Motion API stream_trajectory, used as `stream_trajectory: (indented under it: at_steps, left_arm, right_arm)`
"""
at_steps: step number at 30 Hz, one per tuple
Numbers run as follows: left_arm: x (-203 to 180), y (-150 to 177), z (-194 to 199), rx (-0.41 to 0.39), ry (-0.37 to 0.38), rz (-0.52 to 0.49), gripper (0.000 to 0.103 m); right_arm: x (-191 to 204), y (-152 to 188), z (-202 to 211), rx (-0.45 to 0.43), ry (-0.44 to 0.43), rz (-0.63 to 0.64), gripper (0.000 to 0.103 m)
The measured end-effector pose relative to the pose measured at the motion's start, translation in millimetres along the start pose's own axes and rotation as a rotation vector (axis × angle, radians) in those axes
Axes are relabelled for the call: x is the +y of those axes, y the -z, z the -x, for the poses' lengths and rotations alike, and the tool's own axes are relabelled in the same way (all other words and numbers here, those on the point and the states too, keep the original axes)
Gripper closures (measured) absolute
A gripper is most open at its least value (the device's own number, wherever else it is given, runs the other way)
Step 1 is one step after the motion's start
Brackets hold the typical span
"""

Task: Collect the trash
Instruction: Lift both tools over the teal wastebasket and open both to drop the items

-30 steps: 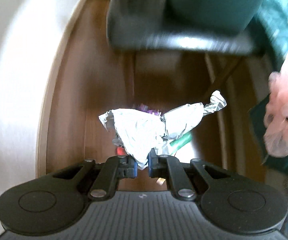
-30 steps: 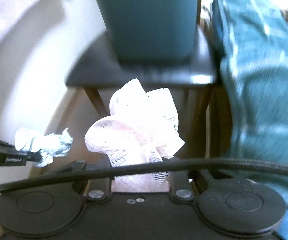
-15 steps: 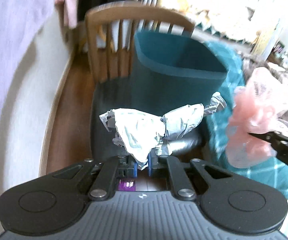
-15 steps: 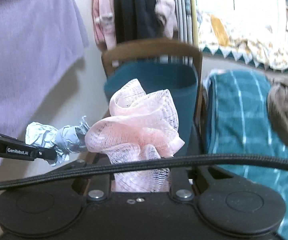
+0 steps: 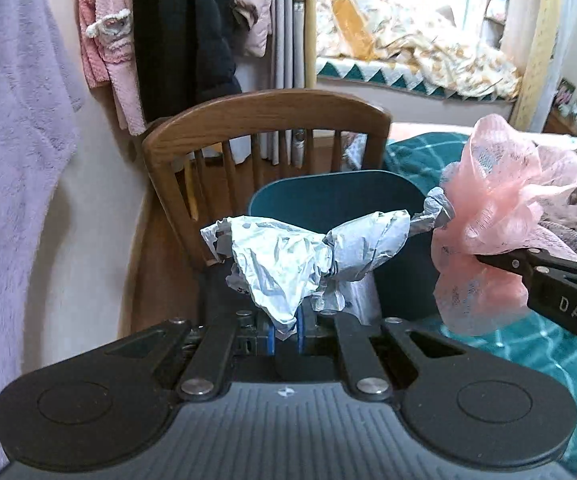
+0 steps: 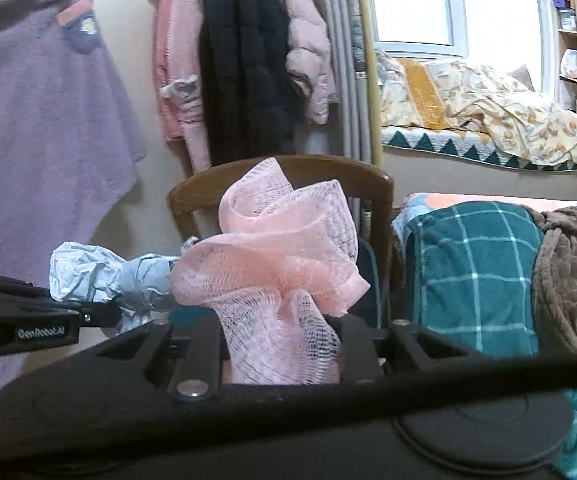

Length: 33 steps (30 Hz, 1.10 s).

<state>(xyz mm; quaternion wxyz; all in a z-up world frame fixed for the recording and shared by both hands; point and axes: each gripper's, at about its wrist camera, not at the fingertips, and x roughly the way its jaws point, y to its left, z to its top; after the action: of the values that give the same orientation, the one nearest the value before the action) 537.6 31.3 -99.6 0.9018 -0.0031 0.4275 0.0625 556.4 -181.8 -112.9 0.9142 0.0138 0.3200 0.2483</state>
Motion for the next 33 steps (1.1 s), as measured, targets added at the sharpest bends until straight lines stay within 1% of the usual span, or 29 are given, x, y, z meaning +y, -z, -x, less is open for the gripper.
stream_trajectory:
  at_steps: [4,7,10,14,21,24,26,29,33]
  left_arm:
    - [-7.2,-19.8,-30.2,0.067,-0.029,-0.009,0.093]
    - [-14.0,-26.1,-47.0,0.098,-0.051,-0.030,0.093]
    - [-17.4,-25.8,-68.1,0.151,-0.058,-0.039,0.093]
    - [-23.2,-22.7,-92.9,0.199,-0.092,-0.075,0.093]
    - [-34.9,-9.8,-116.0,0.253,-0.102,-0.109,0.093]
    - [-38.9,-5.6,-127.9,0.283,-0.108,-0.124,0.093]
    - [-42.0,-1.0,-130.0,0.294,-0.113,-0.137,0.092]
    - [-42.1,2.9,-135.7,0.321,-0.113,-0.132,0.092]
    - [-45.3,6.1,-132.7,0.317,-0.112,-0.136,0.091]
  right_arm:
    - [-2.2,-10.8,-31.8,0.031,0.025,0.018,0.082]
    - [1.1,-9.5,-54.9,0.078,0.054,0.070,0.081]
    - [-0.3,-5.9,-76.7,0.124,0.076,0.089,0.080]
    - [-6.3,2.8,-93.7,0.170,0.076,0.075,0.079]
    - [0.9,18.6,-110.3,0.216,0.070,0.122,0.075]
    - [2.2,23.5,-113.8,0.233,0.066,0.136,0.072]
    - [3.2,28.4,-114.1,0.243,0.061,0.146,0.067]
    - [4.0,32.9,-114.1,0.259,0.070,0.165,0.067]
    - [4.1,35.0,-109.7,0.250,0.076,0.185,0.066]
